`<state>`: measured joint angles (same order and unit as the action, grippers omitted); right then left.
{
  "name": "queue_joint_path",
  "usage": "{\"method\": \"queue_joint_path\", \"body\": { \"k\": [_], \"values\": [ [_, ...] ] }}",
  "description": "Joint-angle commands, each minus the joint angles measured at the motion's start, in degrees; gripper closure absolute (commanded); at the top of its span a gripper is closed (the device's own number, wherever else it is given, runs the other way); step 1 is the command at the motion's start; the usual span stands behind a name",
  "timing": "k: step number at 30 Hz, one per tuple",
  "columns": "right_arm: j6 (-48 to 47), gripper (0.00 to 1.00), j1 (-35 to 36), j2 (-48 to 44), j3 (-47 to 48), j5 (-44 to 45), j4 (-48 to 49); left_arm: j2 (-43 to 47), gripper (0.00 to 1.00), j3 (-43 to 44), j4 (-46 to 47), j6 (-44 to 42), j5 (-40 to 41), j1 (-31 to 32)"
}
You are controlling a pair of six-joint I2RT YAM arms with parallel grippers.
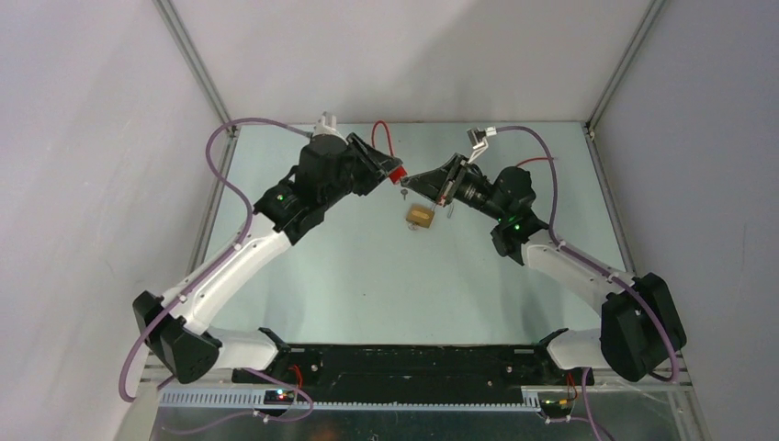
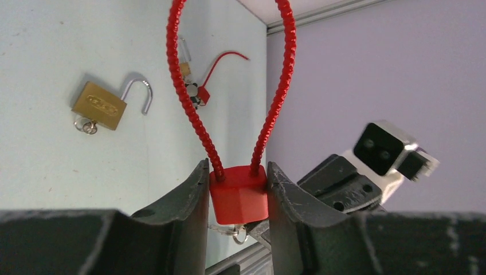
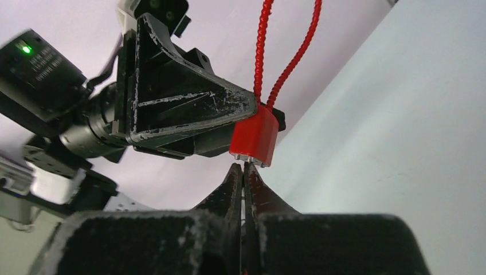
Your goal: Unlock with the key
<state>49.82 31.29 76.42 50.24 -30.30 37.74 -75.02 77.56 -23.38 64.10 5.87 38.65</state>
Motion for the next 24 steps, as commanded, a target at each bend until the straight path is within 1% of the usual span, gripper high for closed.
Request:
{"method": "queue_joint_path", "body": {
  "k": [1,4,6,8,14,18,19,21,22,23,24],
  "values": [
    [12.33,1.00,-0.06,2.38,-0.99,1.88,8.93,4.28,1.00,-2.98,9.05,3.86,-13.99,6.73],
    [18.09,1.00,-0.90,2.78,-2.81,1.94,11.07,6.33,1.00,-6.14,12.82,4.37,-13.19,7.26],
    [19.06,1.00,-1.33,2.93,-3.39,1.29,11.78,7.55,1.00,-8.70,16.31,5.28,-13.18,7.30],
    [17.73,1.00,-1.57,2.40,-3.47,1.29,10.04,8.65,1.00,-10.81,18.82,6.08,-12.77,7.28],
    [7.97,1.00,-1.47,-0.53,-3.48,2.62,2.99,10.31,1.00,-12.31,18.94,5.67,-10.27,7.27],
    [0.79,1.00,-0.85,-2.62,-3.48,3.96,-0.82,10.75,1.00,-12.35,15.69,6.44,-6.98,7.28],
    [-1.73,1.00,-0.43,-3.37,-3.48,4.54,-2.03,10.70,1.00,-12.22,13.70,7.04,-5.49,7.28],
    [-5.57,0.92,0.28,-4.56,-3.48,5.46,-4.17,10.44,1.00,-11.35,10.18,7.94,-3.27,7.18],
    [-6.73,0.86,0.82,-4.94,-3.48,5.84,-4.91,10.26,1.00,-10.51,8.87,8.31,-2.59,7.16],
    [-8.95,0.82,1.02,-5.80,-3.48,6.48,-6.26,9.85,1.00,-10.07,6.41,8.89,-1.40,7.14],
    [-10.47,0.75,1.44,-6.17,-3.48,6.70,-6.97,9.61,1.00,-9.12,5.40,9.14,-0.87,7.14]
  ]
}}
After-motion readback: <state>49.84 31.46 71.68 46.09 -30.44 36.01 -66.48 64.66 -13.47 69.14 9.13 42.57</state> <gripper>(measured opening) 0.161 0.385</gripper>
